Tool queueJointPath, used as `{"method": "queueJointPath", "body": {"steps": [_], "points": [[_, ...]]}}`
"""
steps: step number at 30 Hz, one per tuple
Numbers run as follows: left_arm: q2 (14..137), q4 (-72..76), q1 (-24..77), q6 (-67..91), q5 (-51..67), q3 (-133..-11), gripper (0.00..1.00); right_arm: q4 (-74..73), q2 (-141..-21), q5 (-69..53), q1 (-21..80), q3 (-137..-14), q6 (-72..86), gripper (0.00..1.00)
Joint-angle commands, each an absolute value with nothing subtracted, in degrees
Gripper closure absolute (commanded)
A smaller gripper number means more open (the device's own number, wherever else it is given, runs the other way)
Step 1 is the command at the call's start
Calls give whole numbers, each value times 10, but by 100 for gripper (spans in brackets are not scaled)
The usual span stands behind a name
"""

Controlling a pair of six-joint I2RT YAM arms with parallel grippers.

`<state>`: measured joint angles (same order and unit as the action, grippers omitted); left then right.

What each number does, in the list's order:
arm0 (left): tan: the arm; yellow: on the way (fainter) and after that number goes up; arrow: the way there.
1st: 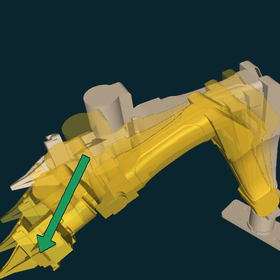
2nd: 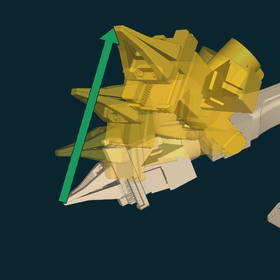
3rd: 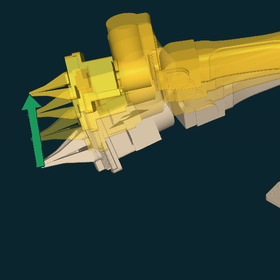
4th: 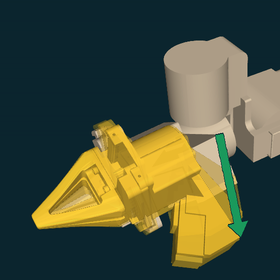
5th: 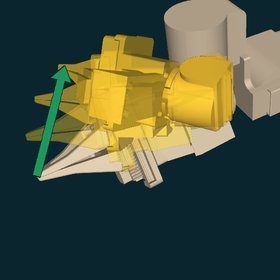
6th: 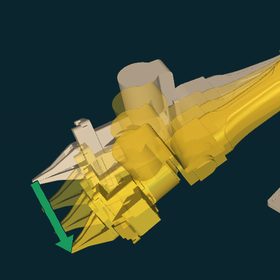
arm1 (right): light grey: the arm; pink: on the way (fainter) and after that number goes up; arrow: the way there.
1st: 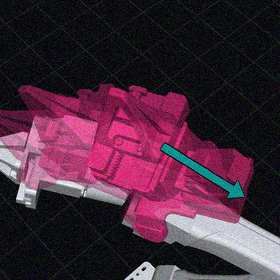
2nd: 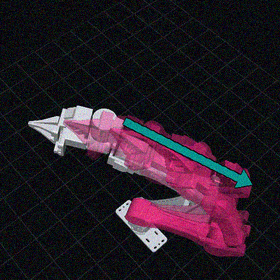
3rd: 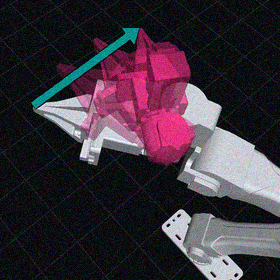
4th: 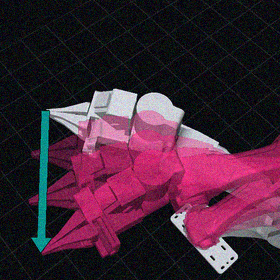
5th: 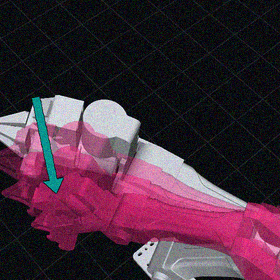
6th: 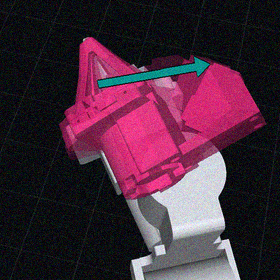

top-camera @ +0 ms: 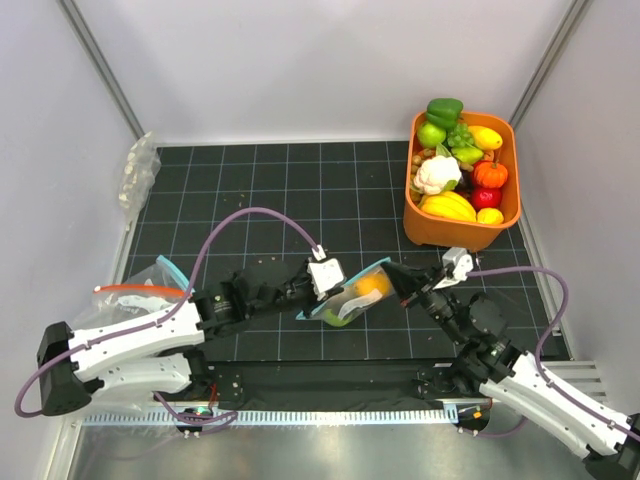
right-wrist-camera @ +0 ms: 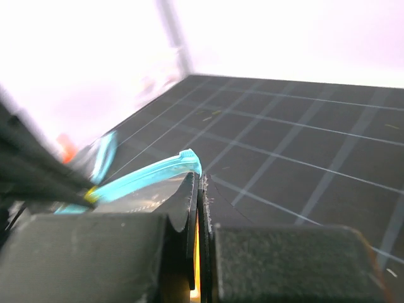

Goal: Place the food in the zip-top bag and seal the zipper
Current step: Zip the zipper food storage bag at the center of the board.

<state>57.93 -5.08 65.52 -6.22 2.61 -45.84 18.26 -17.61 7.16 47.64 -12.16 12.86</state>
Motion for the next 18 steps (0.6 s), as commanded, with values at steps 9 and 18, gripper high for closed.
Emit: {"method": "queueJointPath", "body": {"steps": [9,18], "points": [[584,-82,656,-43,-12,-474,100,82,-131,525,470,-128,198,99],[588,-87,654,-34,-36,-470,100,40,-74,622,469,-123,225,99]]}}
